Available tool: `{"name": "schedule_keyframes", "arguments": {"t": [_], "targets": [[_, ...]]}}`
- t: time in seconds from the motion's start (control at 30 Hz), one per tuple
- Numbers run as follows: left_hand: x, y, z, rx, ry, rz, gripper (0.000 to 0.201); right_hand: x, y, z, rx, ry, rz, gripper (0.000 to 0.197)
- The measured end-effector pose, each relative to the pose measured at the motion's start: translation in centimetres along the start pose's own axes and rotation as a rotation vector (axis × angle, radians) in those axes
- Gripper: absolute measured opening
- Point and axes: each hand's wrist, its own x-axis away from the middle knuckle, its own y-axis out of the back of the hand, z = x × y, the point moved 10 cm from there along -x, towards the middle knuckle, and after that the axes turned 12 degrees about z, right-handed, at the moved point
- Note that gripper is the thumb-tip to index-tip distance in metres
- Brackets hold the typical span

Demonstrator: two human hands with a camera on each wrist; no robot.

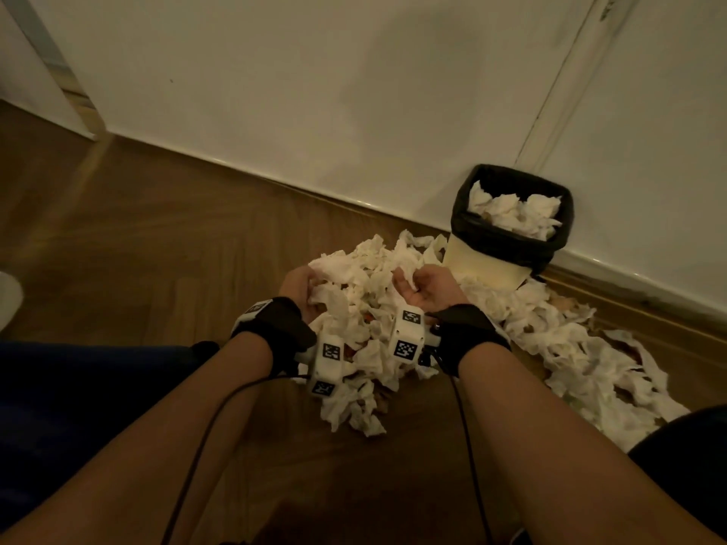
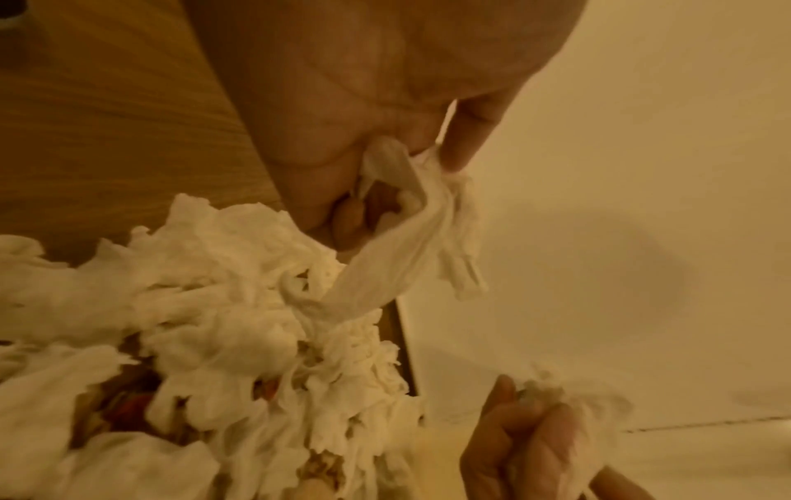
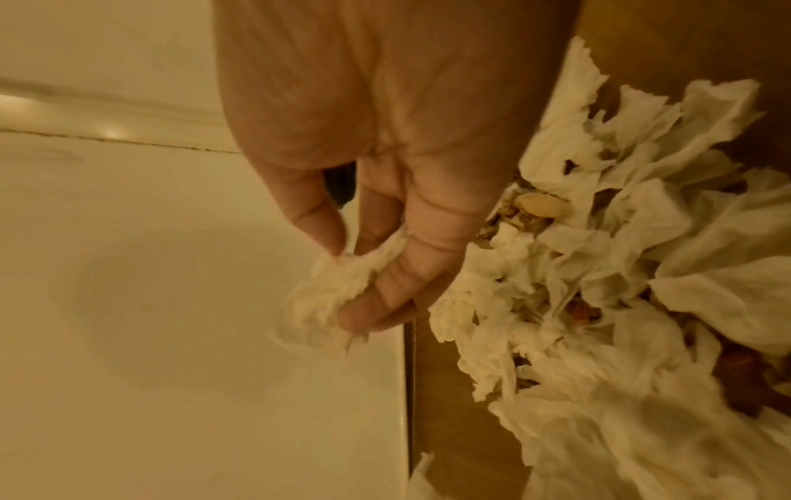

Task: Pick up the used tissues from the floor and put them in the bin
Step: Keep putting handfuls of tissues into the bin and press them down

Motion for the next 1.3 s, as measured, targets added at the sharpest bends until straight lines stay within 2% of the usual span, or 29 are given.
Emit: {"name": "schedule_keyframes", "arguments": {"t": [0.03, 0.07, 0.1, 0.13, 0.2, 0.23, 0.27, 0.3, 0.4, 0.6, 0.73, 0.83, 0.9, 1.0, 1.07, 1.17, 1.3], "targets": [[0.3, -1.0, -0.4, 0.032, -0.009, 0.053, 0.035, 0.5, -0.8, 0.4, 0.013, 0.012, 0.024, 0.024], [0.4, -2.0, -0.9, 0.032, -0.011, 0.109, 0.044, 0.9, -1.4, 0.7, 0.037, 0.023, 0.054, 0.028], [0.7, -2.7, -1.4, 0.000, -0.014, 0.126, 0.053, 1.3, -2.1, 1.0, 0.058, 0.034, 0.076, 0.032], [0.9, -2.8, -2.1, -0.062, -0.040, 0.096, 0.055, 1.8, -2.6, 1.3, 0.085, 0.048, 0.096, 0.029], [1.7, -3.1, -3.9, -0.196, -0.152, 0.031, 0.032, 2.8, -3.7, 1.9, 0.137, 0.066, 0.126, 0.012], [2.1, -3.9, -4.5, -0.245, -0.193, 0.064, 0.018, 3.3, -4.1, 2.3, 0.165, 0.074, 0.137, 0.008], [2.3, -4.7, -4.9, -0.278, -0.219, 0.106, 0.017, 3.8, -4.7, 2.7, 0.181, 0.085, 0.152, 0.008], [2.6, -5.4, -5.1, -0.300, -0.227, 0.136, 0.026, 4.2, -5.2, 3.1, 0.185, 0.100, 0.166, 0.008], [3.7, -7.3, -5.8, -0.279, -0.252, 0.179, 0.039, 5.8, -7.0, 4.5, 0.216, 0.119, 0.237, 0.020], [5.4, -11.9, -6.8, -0.267, -0.288, 0.211, 0.033, 9.1, -8.8, 7.1, 0.246, 0.139, 0.298, 0.045], [6.0, -16.1, -7.7, -0.397, -0.310, 0.245, 0.038, 11.7, -8.5, 9.8, 0.364, 0.220, 0.221, 0.048], [6.8, -19.4, -8.5, -0.451, -0.345, 0.232, 0.031, 13.7, -7.9, 12.3, 0.370, 0.294, 0.160, 0.040], [7.1, -21.9, -8.3, -0.419, -0.315, 0.278, 0.030, 15.2, -7.5, 14.2, 0.382, 0.339, 0.132, 0.035], [6.9, -24.6, -8.9, -0.547, -0.336, 0.319, 0.059, 16.5, -6.7, 16.4, 0.409, 0.370, 0.066, 0.034], [7.0, -26.1, -9.6, -0.655, -0.372, 0.298, 0.063, 17.0, -5.8, 18.2, 0.478, 0.396, -0.001, 0.044], [7.1, -28.1, -10.2, -0.681, -0.417, 0.307, 0.054, 18.0, -5.9, 20.3, 0.740, 0.409, -0.085, 0.047], [7.0, -29.8, -10.8, -0.571, -0.457, 0.369, 0.017, 18.6, -6.6, 22.4, 0.705, 0.455, -0.038, 0.038]]}}
